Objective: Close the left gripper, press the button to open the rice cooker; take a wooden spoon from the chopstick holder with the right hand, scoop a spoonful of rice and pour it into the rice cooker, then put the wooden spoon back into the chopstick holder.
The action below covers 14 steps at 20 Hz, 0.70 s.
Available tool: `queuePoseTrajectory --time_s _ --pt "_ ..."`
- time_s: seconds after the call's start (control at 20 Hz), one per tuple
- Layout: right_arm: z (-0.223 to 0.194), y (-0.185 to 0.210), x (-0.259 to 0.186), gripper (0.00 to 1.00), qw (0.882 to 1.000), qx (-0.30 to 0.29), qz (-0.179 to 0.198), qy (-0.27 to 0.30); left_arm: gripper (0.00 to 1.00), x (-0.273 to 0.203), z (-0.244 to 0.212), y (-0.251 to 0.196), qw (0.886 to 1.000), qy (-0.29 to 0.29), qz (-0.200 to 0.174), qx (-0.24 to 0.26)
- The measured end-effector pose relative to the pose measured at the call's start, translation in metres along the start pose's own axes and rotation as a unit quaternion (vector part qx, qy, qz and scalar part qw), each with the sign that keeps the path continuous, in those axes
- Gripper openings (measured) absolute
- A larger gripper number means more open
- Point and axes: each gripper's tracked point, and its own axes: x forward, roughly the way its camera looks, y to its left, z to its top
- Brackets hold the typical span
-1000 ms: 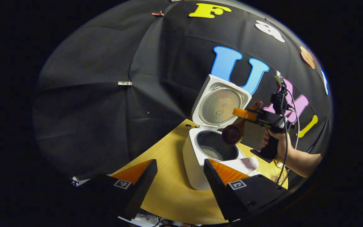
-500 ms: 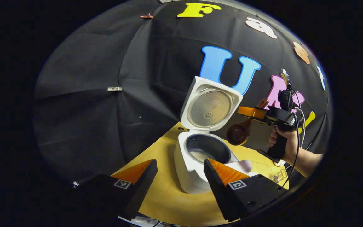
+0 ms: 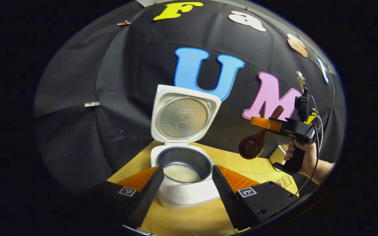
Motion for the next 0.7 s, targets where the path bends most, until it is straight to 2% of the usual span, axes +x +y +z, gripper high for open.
queuePoseTrajectory --time_s 0.1,0.15,0.35,0.7 --pt "0.006 -0.038 -0.014 0.19 1.000 -0.002 -0.022 -0.006 0.95 0.006 0.000 -0.022 1.000 -0.003 -0.008 0.006" --pt "0.007 -0.057 -0.021 0.19 0.999 0.001 -0.034 -0.007 0.91 0.007 0.000 -0.033 1.000 -0.002 -0.010 0.008" --pt "0.009 -0.143 -0.060 0.19 0.995 0.010 -0.098 -0.015 0.95 0.014 0.000 -0.062 1.000 -0.007 -0.002 0.016" --pt "-0.017 -0.284 -0.142 0.19 0.977 0.049 -0.207 0.002 0.95 0.020 -0.014 -0.116 0.999 0.009 -0.021 0.050"
